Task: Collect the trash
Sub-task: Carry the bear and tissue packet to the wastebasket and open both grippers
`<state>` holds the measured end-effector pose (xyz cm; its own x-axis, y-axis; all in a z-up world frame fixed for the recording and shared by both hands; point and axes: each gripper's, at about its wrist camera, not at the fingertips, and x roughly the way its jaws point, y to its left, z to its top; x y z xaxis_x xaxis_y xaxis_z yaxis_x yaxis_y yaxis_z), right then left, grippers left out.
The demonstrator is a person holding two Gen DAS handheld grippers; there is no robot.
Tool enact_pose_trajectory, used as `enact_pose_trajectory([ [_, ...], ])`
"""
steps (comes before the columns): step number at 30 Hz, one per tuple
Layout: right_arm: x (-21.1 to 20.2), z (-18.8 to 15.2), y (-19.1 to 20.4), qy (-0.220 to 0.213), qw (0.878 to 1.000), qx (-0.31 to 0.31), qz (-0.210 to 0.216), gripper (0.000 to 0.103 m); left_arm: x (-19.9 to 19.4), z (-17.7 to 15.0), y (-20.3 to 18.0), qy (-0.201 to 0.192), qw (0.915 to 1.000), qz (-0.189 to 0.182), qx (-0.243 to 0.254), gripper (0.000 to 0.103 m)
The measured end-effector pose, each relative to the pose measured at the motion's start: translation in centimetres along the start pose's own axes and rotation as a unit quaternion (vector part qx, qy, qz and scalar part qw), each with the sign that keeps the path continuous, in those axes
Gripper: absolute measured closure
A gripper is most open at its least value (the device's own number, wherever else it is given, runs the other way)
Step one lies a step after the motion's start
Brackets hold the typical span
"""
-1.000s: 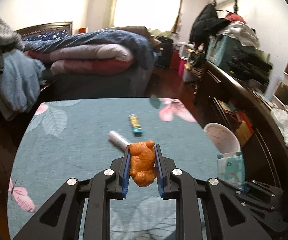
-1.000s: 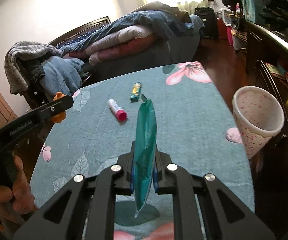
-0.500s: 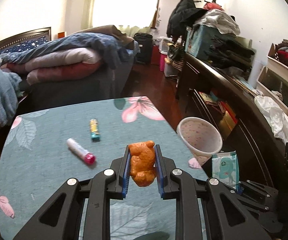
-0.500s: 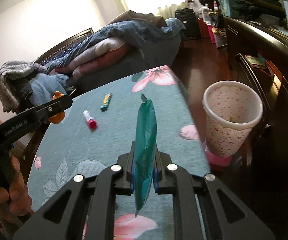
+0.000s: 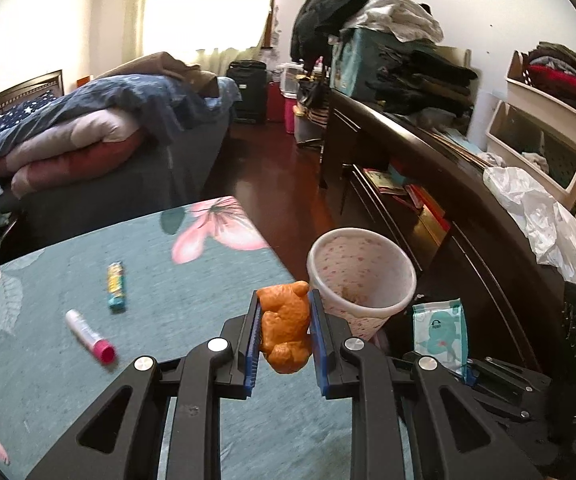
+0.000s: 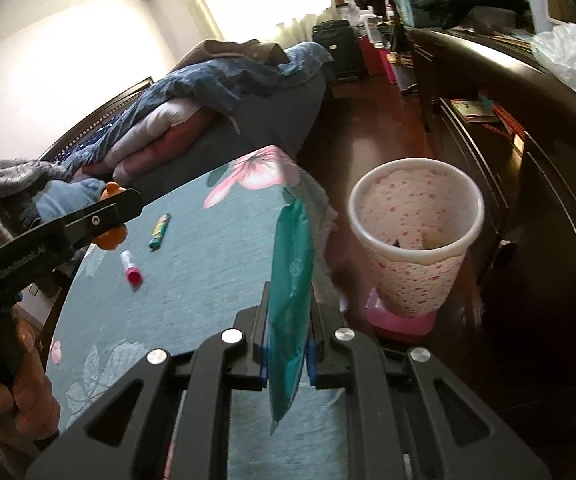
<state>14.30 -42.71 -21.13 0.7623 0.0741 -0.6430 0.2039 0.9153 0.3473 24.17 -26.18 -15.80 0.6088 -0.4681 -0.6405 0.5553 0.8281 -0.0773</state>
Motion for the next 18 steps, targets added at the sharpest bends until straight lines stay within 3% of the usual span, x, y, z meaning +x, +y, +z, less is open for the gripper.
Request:
enact_pose_trajectory([
  [18,2.9,3.2,-7.2,-0.019,0.997,0.039,-0.057,0.089,6.8,3.2,-5.4,-0.002,0.9981,-0.021,0.058,0.081],
])
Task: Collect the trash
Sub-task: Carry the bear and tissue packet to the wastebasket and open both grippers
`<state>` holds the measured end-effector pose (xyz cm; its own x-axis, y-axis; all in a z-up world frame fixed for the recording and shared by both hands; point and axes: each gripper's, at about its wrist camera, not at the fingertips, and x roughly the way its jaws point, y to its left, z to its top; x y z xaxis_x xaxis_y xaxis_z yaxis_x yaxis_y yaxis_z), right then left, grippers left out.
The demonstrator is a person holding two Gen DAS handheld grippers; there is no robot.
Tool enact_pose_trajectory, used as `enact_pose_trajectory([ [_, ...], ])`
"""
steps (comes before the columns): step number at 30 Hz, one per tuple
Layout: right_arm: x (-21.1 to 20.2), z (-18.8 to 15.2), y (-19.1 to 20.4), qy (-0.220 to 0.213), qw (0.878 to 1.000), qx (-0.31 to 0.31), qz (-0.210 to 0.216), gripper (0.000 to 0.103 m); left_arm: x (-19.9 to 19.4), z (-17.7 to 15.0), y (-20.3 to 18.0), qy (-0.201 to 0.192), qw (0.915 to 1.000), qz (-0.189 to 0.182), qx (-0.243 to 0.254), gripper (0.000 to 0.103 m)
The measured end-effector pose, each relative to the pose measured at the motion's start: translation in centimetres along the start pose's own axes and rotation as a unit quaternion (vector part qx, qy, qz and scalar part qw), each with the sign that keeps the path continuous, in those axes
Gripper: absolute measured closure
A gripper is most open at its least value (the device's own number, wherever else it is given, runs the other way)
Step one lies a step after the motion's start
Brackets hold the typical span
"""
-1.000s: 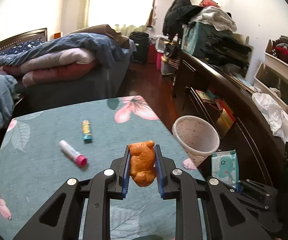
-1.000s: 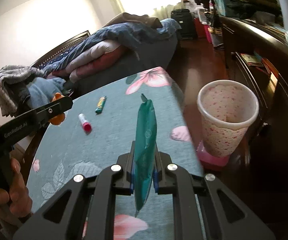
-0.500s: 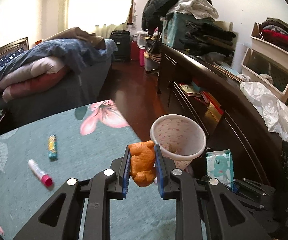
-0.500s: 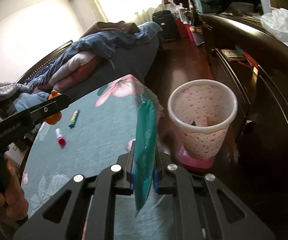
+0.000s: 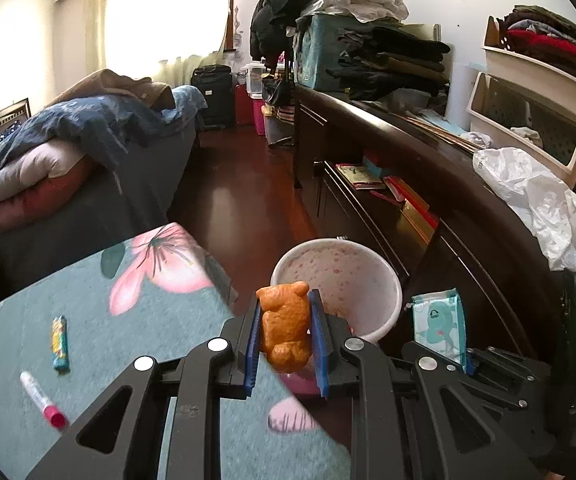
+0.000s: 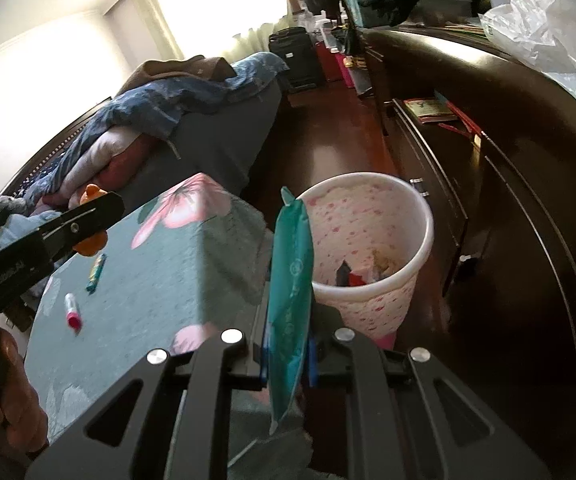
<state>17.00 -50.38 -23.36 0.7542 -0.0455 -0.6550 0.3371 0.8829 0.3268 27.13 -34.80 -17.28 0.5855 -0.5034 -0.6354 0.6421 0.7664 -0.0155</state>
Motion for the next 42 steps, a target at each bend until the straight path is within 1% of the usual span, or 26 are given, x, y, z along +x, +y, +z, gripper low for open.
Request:
enact_pose_trajectory([
  [7,2.9,1.7,-1.6,-0.004,1.000,0.006,-0.026,0.089,3.9,1.8,-0.7,0.007,0.9999,-0.008,0.001,0.081],
  [13,7.0,3.5,-3.3,0.005,0.998,0.008,-0.057,0.089,7.9,3.9,-1.4,0.006,0.9997,-0.023,0.004,0.081],
  [17,9.4,4.5,-4.7,0.010,0.998,0.015,-0.068,0.089,10.5,5.1,-1.9,0.007,0.9998,-0.018,0.008,0.081],
  [21,11.8,5.2,-5.7,0.013,0.997,0.012,-0.076,0.088,13.2,5.8,-2.2,0.018,0.9997,-0.018,0.006,0.081],
  [23,12.8,5.5,-5.8,0.013,0.997,0.007,-0.081,0.086,14.0,5.9,-2.3,0.021,0.9996,-0.017,0.005,0.080],
  [25,13.6,5.7,-5.9,0.011,0.996,0.000,-0.086,0.084,14.8,6.2,-2.3,0.020,0.9997,-0.014,0.002,0.073],
  [26,14.0,5.8,-6.0,0.008,0.996,-0.003,-0.089,0.079,15.2,6.3,-2.4,0.017,0.9998,-0.009,0.002,0.062],
  [27,14.2,5.9,-6.2,0.006,0.996,-0.004,-0.092,0.077,15.4,6.4,-2.4,0.014,0.9999,-0.005,0.000,0.050],
  [28,14.4,5.9,-6.3,0.005,0.996,-0.004,-0.094,0.071,15.5,6.5,-2.4,0.007,1.0000,0.002,-0.002,0.044],
  [29,14.7,5.9,-6.5,0.004,0.995,-0.004,-0.097,0.067,15.6,6.6,-2.2,0.001,1.0000,0.006,-0.005,0.034],
  [30,15.0,6.0,-6.8,0.003,0.995,-0.002,-0.098,0.061,15.6,6.6,-2.2,-0.003,0.9999,0.008,-0.007,0.028],
  [31,15.2,6.0,-7.0,0.002,0.995,0.000,-0.100,0.059,15.6,6.7,-2.1,-0.007,0.9999,0.009,-0.010,0.027],
  [34,15.5,5.9,-7.6,0.005,0.994,0.008,-0.106,0.057,15.4,6.9,-1.9,-0.009,0.9998,0.013,-0.010,0.026],
  [36,15.2,5.7,-7.9,0.005,0.994,0.016,-0.106,0.054,14.9,6.7,-1.8,-0.012,0.9997,0.017,-0.009,0.026],
  [39,14.4,5.1,-7.9,0.004,0.994,0.020,-0.109,0.049,13.7,6.3,-1.5,-0.018,0.9992,0.036,-0.005,0.025],
  [42,13.3,4.4,-7.3,0.006,0.994,0.020,-0.105,0.046,12.3,5.9,-0.8,-0.019,0.9987,0.046,-0.007,0.024],
])
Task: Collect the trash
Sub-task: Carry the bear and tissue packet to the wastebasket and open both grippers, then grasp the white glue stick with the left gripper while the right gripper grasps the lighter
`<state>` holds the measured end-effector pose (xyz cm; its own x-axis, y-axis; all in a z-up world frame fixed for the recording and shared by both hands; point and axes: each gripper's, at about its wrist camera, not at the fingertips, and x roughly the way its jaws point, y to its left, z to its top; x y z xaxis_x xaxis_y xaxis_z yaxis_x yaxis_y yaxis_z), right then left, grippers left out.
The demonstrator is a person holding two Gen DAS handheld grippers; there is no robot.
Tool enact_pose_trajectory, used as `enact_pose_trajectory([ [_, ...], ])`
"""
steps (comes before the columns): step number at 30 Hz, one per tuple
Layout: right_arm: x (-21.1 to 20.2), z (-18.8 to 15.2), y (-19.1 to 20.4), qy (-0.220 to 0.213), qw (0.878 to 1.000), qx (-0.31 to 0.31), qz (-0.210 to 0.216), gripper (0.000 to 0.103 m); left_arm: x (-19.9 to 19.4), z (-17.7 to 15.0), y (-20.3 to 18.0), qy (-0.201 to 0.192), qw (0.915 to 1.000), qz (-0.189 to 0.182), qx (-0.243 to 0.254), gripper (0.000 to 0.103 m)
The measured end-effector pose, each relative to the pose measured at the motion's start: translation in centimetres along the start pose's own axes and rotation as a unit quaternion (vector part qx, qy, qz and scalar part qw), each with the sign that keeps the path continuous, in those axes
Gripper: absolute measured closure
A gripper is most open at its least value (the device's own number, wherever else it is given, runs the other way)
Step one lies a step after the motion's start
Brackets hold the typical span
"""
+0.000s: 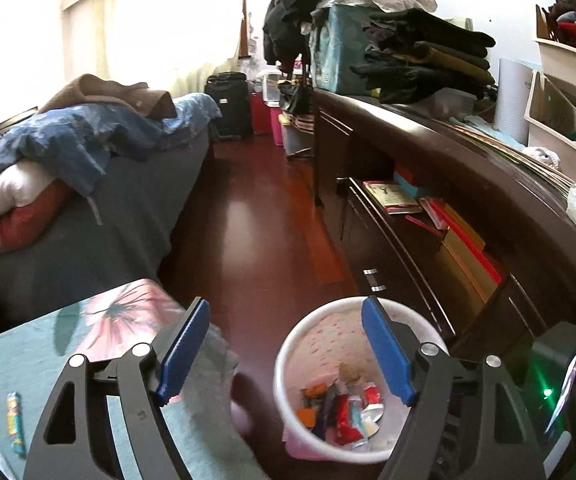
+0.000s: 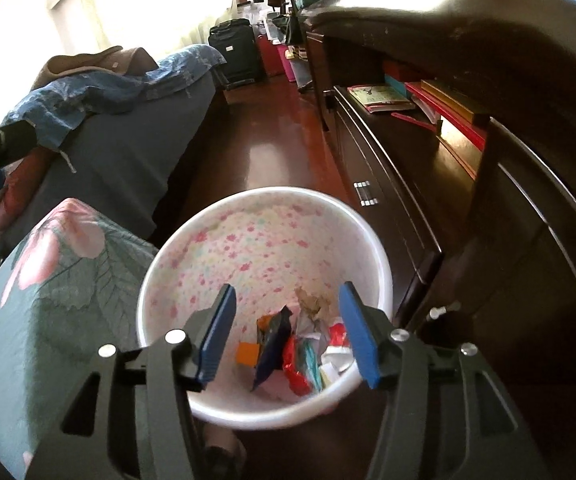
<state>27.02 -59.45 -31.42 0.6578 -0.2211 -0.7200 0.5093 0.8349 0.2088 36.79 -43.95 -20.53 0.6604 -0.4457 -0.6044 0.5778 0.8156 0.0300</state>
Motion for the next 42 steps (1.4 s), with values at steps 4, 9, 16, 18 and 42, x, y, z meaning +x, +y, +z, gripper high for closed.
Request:
enact_pose_trajectory([
  [4,-2.5,-1.3,1.4,0.000,1.000,-0.010,0.005,0.037,-2.7,-1.1,1.9,0.000,0.9997,0.021,-0.008,0.023],
  [9,-6.1,-2.8,3.9,-0.007,0.999,-0.031,0.018,0.021,-5.8,-2.8,4.2,0.003,0.9989,0.044,-0.017,0.021],
  [16,-12.0,-4.8,9.3,-0.020,0.994,-0.090,0.052,0.006,-10.9,-6.3,9.0,0.017,0.9944,0.090,-0.053,0.011],
  [18,-13.7,-5.4,11.2,-0.026,0.991,-0.114,0.071,0.005,-12.1,-7.7,10.7,0.024,0.9909,0.111,-0.072,0.010],
  [42,-16.8,-8.5,23.7,-0.030,0.964,-0.237,0.117,0.004,-9.4,-15.8,25.7,0.123,0.9348,0.197,-0.268,0.073],
])
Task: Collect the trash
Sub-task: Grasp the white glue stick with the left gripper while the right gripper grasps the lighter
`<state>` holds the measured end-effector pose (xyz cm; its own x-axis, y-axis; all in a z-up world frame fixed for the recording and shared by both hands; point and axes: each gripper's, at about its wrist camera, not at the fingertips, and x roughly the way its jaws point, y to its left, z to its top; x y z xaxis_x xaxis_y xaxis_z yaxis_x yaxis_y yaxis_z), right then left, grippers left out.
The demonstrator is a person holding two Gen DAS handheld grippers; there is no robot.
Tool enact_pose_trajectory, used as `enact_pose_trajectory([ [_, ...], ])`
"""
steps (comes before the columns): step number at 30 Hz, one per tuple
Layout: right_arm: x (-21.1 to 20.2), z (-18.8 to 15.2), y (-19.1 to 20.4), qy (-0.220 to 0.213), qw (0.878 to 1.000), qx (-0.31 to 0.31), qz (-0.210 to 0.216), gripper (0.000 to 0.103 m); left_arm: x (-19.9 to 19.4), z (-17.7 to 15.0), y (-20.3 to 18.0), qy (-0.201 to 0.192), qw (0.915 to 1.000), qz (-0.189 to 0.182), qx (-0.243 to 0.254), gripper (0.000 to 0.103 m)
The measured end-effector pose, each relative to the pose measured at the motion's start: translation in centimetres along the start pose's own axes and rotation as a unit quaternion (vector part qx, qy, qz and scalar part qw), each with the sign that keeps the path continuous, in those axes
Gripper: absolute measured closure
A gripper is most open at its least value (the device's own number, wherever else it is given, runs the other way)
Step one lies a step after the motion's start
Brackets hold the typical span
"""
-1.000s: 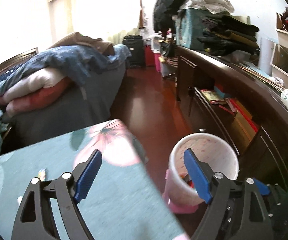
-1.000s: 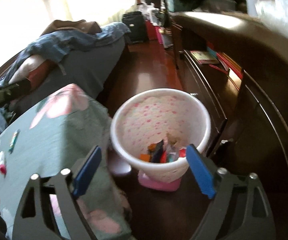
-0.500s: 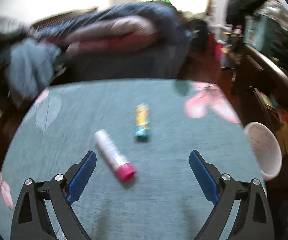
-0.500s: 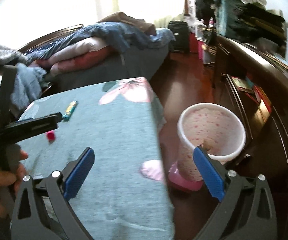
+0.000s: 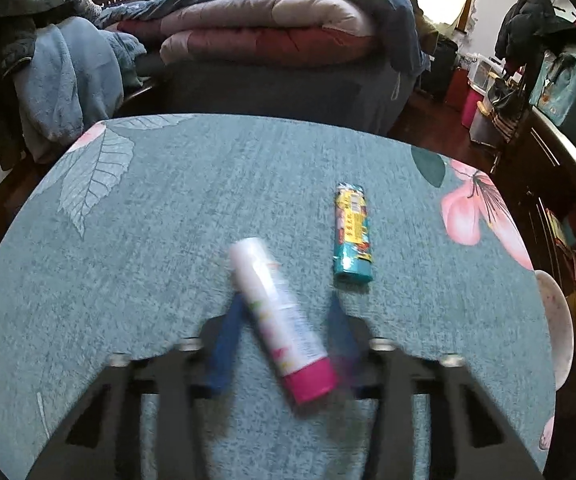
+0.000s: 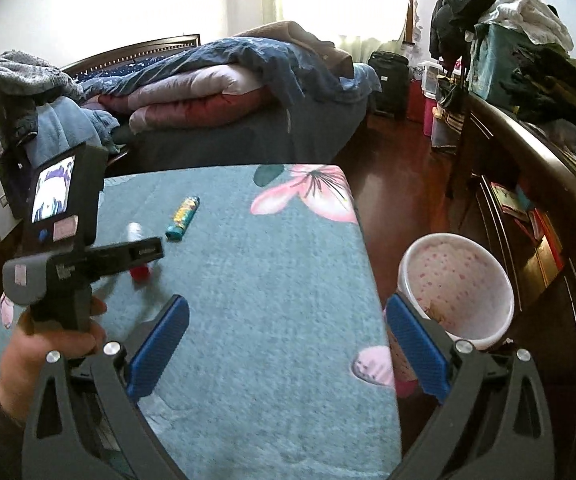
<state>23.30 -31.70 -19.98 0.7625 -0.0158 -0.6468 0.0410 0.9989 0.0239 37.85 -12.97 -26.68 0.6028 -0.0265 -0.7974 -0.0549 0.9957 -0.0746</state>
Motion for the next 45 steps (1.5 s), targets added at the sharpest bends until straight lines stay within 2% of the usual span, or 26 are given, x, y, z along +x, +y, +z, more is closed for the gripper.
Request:
enact_pose_trajectory([
  [2,0.1,0.5,0.6,-0.003,1.000,0.000,-0.002,0.004,-0.3,-0.1,0.5,0.001,0.9999,-0.011,-0.005,0.081],
  [4,0.4,1.2,1.4,-0.004,1.000,0.000,-0.001,0.004,-0.3,0.1,1.6,0.006,0.9995,-0.030,-0.009,0.081],
  [9,2.6,2.9,4.5,0.003,1.000,-0.009,0.018,0.004,-2.1,-0.1,5.3,-0.014,0.9998,-0.011,-0.013,0.081],
  [13,6.8,4.4,8.0,0.040,0.998,-0.013,0.046,0.004,-3.3,-0.1,8.3,-0.030,0.9994,0.003,-0.017,0.081],
  [20,14.2,6.4,12.6,0.080,0.996,-0.048,0.014,0.006,-4.7,0.5,11.7,-0.053,0.9985,0.011,-0.009,0.080],
  [23,17.1,6.9,13.9,0.101,0.994,-0.049,0.010,0.018,-4.8,0.7,12.4,-0.054,0.9985,0.006,-0.004,0.080],
  [27,19.8,7.1,14.6,0.131,0.991,-0.036,0.017,0.024,-4.4,0.9,12.9,-0.052,0.9986,0.003,0.000,0.080],
  [30,20.1,7.1,15.0,0.121,0.992,-0.033,0.015,0.030,-4.3,0.9,13.4,-0.052,0.9987,-0.001,-0.003,0.080],
  [37,19.7,7.4,15.8,0.115,0.992,-0.034,0.035,0.080,-4.3,0.9,14.2,-0.050,0.9987,-0.005,-0.009,0.080],
  [45,17.5,6.5,14.6,0.116,0.991,-0.014,0.062,0.080,-5.7,0.6,14.5,-0.058,0.9983,0.004,-0.007,0.081],
])
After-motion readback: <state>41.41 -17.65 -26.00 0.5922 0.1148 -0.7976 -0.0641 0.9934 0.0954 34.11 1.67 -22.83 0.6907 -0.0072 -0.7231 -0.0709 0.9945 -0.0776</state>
